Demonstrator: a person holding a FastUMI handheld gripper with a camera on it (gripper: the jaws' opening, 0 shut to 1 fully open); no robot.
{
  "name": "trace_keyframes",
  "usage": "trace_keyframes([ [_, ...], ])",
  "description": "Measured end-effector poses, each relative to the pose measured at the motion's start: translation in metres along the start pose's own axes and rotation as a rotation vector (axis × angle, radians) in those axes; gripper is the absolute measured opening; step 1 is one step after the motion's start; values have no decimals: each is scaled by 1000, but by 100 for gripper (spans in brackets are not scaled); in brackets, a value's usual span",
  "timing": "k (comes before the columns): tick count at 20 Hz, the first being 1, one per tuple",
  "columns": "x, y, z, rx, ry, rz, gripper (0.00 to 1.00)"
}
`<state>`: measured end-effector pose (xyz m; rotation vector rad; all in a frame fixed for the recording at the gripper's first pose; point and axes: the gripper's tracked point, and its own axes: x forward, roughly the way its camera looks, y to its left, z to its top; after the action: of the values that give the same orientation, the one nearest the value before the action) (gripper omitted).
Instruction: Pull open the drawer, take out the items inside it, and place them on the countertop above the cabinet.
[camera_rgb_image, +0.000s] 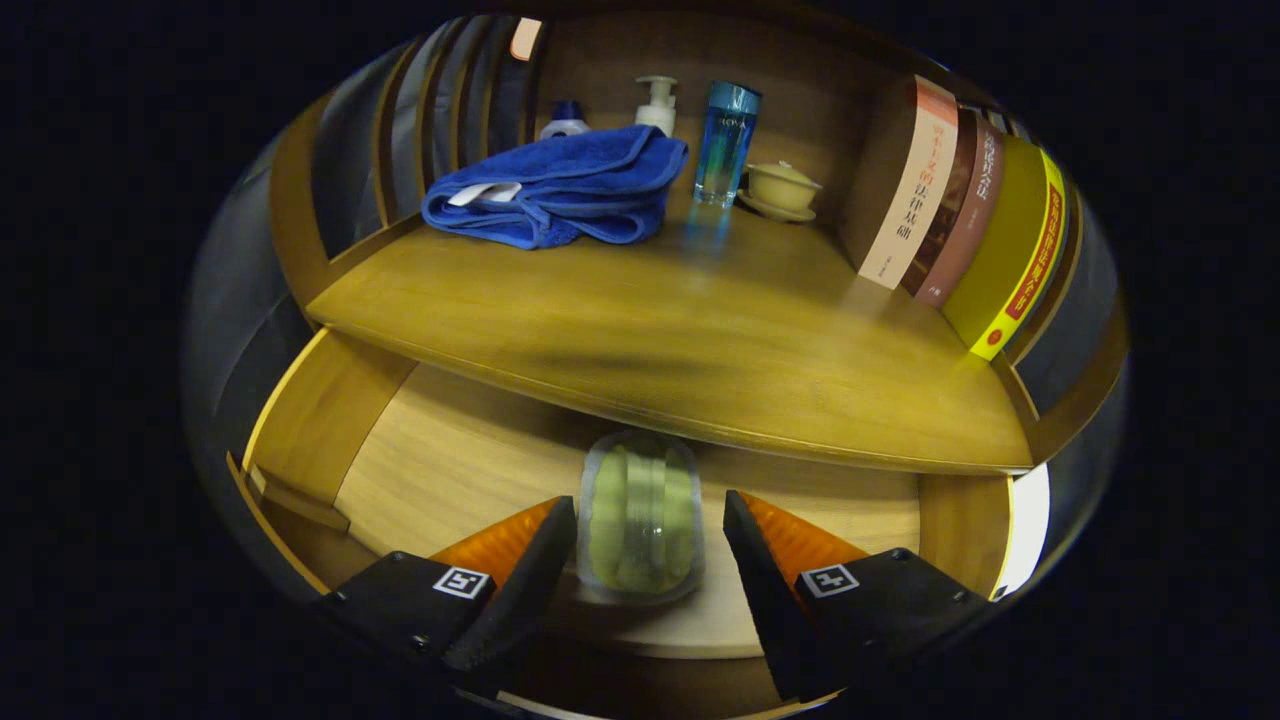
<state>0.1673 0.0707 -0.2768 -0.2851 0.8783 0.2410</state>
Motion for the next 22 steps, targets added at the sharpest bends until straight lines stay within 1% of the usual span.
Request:
trace_keyframes([
  [3,15,-6,-6,17,31,-27,96],
  [5,17,-6,-4,24,27,-28,89],
  [7,19,-8,-8,12,35,-37,74],
  [8,20,-4,-7,14,32,-24,67],
  [11,22,4,-8,24,26,-4,50],
  [12,22,6,-8,24,25,-2,38],
  [13,22,8,-7,19,21,-3,33],
  [14,22,7,-8,14,16,-8,30],
  [15,20,7,-6,15,10,-14,29],
  [16,20,7,-7,21,7,-17,25],
  [18,14,6,-4,20,-8,-30,21],
  [19,12,5,0,10,-31,-35,16],
  [22,-15,5,9,-25,-72,-31,16],
])
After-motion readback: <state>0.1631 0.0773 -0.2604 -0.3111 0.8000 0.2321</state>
